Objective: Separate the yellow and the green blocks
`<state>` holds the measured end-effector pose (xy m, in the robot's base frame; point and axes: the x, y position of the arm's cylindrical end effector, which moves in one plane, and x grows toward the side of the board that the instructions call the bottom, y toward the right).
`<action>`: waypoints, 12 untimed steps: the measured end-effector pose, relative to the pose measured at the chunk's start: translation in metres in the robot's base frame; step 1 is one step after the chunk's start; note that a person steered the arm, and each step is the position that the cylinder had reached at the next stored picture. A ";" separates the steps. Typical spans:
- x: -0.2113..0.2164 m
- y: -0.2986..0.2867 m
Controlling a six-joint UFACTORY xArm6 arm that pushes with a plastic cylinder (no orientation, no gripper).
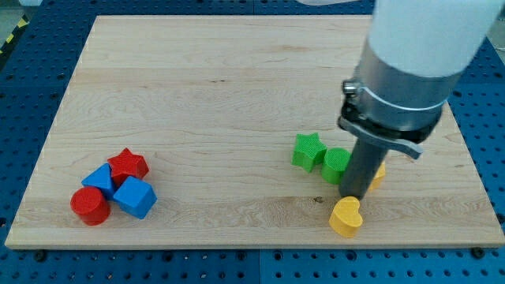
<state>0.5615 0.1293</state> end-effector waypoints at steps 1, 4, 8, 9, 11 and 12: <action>-0.012 0.000; -0.058 -0.033; -0.112 -0.056; -0.140 -0.060; -0.172 -0.061; -0.200 -0.075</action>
